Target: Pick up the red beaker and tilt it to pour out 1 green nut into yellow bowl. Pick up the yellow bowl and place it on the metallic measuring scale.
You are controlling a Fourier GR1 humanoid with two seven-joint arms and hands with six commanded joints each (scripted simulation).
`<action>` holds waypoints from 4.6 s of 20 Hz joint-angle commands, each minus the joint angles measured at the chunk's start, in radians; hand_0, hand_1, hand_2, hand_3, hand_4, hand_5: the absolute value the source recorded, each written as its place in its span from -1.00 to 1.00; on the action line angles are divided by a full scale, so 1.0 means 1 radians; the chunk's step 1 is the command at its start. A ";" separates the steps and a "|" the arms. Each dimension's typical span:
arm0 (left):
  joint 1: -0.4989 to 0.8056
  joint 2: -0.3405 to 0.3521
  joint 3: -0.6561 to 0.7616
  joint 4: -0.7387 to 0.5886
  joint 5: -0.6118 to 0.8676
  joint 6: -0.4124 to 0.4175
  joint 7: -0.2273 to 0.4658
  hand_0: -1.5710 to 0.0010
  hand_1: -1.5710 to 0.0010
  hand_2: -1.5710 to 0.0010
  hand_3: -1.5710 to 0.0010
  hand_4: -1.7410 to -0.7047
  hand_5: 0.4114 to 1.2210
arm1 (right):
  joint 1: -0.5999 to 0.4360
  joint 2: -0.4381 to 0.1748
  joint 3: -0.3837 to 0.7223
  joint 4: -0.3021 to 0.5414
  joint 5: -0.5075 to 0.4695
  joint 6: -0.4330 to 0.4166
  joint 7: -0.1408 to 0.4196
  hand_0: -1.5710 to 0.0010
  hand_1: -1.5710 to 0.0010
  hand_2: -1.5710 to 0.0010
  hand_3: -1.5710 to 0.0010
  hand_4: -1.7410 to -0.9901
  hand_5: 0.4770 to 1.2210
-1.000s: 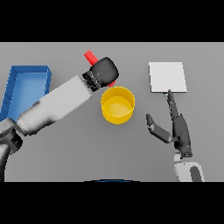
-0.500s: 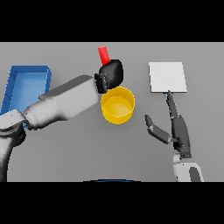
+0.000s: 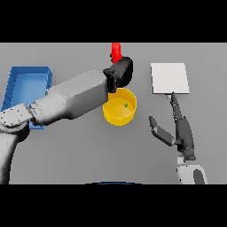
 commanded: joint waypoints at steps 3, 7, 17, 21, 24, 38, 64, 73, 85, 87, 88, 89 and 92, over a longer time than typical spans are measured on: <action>-0.092 0.012 0.008 0.054 0.009 0.013 -0.005 -1.00 -1.00 -1.00 -1.00 -0.96 1.00 | -0.016 -0.007 -0.008 0.007 -0.013 0.008 -0.016 1.00 1.00 1.00 1.00 0.58 -0.56; -0.214 0.082 0.067 0.142 0.065 0.076 -0.026 -1.00 -1.00 -1.00 -0.50 -0.98 1.00 | -0.004 -0.010 0.005 -0.009 0.005 0.004 -0.039 1.00 1.00 1.00 1.00 0.55 -0.51; -0.268 0.257 0.612 0.529 0.657 0.172 0.174 -1.00 -1.00 -1.00 -0.78 -0.99 1.00 | -0.048 0.006 0.013 0.039 0.024 -0.013 -0.030 1.00 1.00 1.00 1.00 0.63 -0.60; -0.164 0.350 0.756 0.593 0.885 0.252 0.202 -1.00 -1.00 -1.00 -0.91 -1.00 1.00 | -0.054 -0.004 -0.002 0.033 -0.045 0.036 -0.046 1.00 1.00 1.00 1.00 0.76 -0.59; -0.048 0.398 0.806 0.600 1.008 0.332 0.265 -1.00 -1.00 -1.00 -0.95 -1.00 1.00 | -0.058 -0.010 -0.001 0.037 -0.053 0.047 -0.046 1.00 1.00 1.00 1.00 0.64 -0.53; 0.559 0.525 0.891 0.006 1.459 0.653 0.613 -1.00 -1.00 -1.00 -0.75 -1.00 1.00 | -0.056 -0.019 0.018 0.047 -0.017 0.046 -0.054 1.00 1.00 1.00 1.00 0.43 -0.39; 0.789 0.646 0.719 -0.329 1.574 0.533 0.596 0.89 0.90 0.91 0.92 1.00 -0.40 | -0.047 -0.034 0.013 0.034 -0.015 0.045 -0.039 1.00 1.00 1.00 1.00 0.50 -0.46; 0.805 0.647 0.751 -0.355 1.587 0.580 0.506 0.99 0.99 0.99 0.99 0.97 -0.36 | -0.234 -0.231 0.155 0.061 0.230 0.206 0.047 1.00 1.00 1.00 1.00 0.43 -0.38; 0.831 0.645 0.761 -0.368 1.615 0.565 0.475 1.00 1.00 1.00 1.00 0.97 -0.32 | -0.621 -0.391 0.457 0.286 0.555 0.449 -0.103 1.00 1.00 1.00 1.00 0.40 -0.39; 0.824 0.649 0.761 -0.371 1.620 0.559 0.492 1.00 1.00 1.00 1.00 0.97 -0.32 | -0.670 -0.373 0.488 0.336 0.576 0.486 -0.086 1.00 1.00 1.00 1.00 0.38 -0.39; 0.828 0.647 0.762 -0.369 1.621 0.563 0.492 1.00 1.00 1.00 1.00 0.97 -0.32 | -0.693 -0.366 0.503 0.369 0.594 0.485 -0.085 1.00 1.00 1.00 1.00 0.38 -0.39; 0.832 0.643 0.763 -0.363 1.623 0.560 0.487 1.00 1.00 1.00 1.00 0.97 -0.32 | -0.704 -0.357 0.521 0.387 0.606 0.492 -0.084 1.00 1.00 1.00 1.00 0.38 -0.39; 0.843 0.651 0.767 -0.380 1.629 0.562 0.471 1.00 1.00 1.00 1.00 0.96 -0.32 | -0.756 -0.355 0.547 0.449 0.628 0.518 -0.093 1.00 1.00 1.00 1.00 0.34 -0.39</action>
